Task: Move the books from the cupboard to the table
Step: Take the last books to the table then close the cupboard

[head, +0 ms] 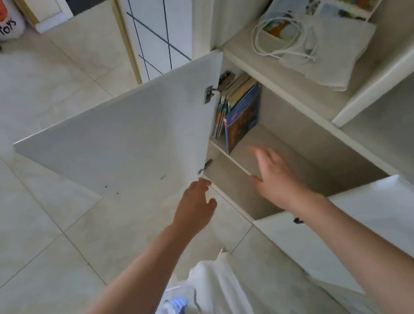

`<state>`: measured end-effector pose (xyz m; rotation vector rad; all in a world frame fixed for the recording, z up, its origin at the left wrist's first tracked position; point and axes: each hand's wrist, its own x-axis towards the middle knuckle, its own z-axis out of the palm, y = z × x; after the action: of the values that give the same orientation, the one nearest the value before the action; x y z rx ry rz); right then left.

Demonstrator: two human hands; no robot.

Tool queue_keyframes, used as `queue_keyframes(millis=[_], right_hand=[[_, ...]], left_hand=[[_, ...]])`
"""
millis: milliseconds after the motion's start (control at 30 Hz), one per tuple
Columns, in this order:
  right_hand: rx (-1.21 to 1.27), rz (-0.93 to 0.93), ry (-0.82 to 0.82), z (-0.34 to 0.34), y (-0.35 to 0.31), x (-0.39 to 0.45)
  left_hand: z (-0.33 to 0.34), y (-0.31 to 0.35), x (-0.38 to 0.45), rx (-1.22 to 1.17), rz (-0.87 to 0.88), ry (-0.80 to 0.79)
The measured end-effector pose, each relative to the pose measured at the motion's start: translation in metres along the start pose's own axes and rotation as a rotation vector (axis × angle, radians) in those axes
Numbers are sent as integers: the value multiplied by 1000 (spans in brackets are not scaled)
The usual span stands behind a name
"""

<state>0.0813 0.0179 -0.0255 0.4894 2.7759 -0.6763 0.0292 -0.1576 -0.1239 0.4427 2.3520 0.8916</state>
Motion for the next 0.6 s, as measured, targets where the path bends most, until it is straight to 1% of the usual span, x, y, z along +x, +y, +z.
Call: queue_keyframes(millis=[100, 167, 333, 500, 600], right_hand=[[-65, -45, -8, -11, 17, 47], [-101, -66, 5, -13, 24, 79], [-128, -161, -25, 4, 41, 152], [-346, -100, 83, 35, 66, 221], [-473, -128, 140, 50, 74, 246]], left_hand=[[18, 14, 28, 149, -1, -45], [26, 20, 50, 185, -6, -63], [34, 26, 112, 132, -15, -14], [59, 8, 182, 85, -31, 51], [82, -4, 209, 98, -50, 90]])
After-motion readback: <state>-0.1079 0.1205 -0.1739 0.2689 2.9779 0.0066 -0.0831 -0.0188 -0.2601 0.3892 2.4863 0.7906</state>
